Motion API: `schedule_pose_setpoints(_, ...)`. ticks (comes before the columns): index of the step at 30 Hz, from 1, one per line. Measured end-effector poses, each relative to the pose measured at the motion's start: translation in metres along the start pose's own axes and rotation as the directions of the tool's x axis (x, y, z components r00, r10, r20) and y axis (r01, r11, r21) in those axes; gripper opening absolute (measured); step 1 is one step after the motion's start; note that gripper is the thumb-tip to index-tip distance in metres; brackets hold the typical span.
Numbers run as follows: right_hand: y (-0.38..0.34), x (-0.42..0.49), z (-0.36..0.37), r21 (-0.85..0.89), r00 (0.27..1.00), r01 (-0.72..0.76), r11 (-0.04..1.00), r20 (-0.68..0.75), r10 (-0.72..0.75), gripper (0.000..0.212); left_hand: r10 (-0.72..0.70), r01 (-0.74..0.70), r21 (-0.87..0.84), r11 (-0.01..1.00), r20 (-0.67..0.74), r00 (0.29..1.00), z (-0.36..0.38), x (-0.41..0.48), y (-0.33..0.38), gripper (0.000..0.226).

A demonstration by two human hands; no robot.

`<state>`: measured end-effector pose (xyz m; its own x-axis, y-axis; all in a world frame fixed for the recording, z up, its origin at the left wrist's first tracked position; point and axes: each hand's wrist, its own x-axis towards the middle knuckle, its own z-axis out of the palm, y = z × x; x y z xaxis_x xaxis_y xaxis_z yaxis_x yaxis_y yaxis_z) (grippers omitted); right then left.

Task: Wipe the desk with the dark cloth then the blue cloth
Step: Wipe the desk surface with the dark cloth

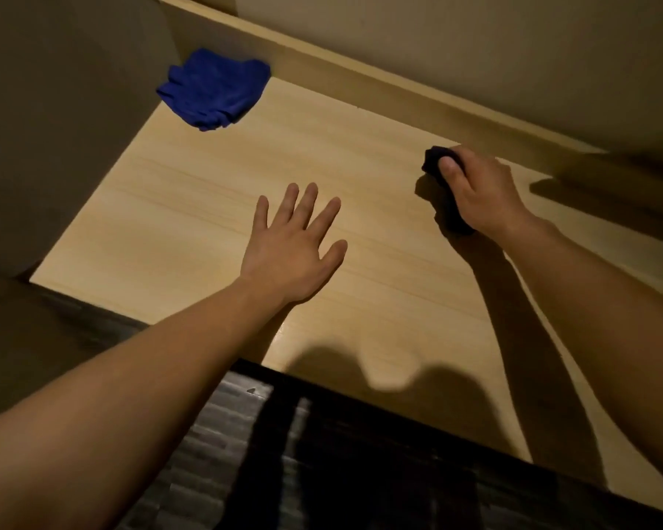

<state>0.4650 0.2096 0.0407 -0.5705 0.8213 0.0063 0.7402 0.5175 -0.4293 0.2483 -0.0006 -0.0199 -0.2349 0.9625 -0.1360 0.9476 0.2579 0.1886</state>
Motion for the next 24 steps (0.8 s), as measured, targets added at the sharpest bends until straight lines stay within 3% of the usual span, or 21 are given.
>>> schedule_pose_setpoints(5, 0.041, 0.051, 0.010, -0.229, 0.994, 0.087, 0.970, 0.084, -0.070, 0.050, -0.027, 0.027, -0.002, 1.000, -0.022, 0.999, 0.002, 0.001, 0.000, 0.071)
schedule_pose_setpoints(15, 0.053, 0.036, 0.027, -0.244, 0.974, 0.131, 0.961, 0.211, -0.079, 0.058, -0.043, 0.044, 0.041, 0.998, -0.011, 0.999, 0.001, 0.002, 0.000, 0.071)
schedule_pose_setpoints(24, 0.026, -0.029, 0.042, -0.264, 0.945, 0.252, 0.931, 0.276, -0.178, 0.058, -0.050, 0.050, 0.035, 0.998, 0.012, 0.999, -0.002, 0.002, 0.000, 0.072)
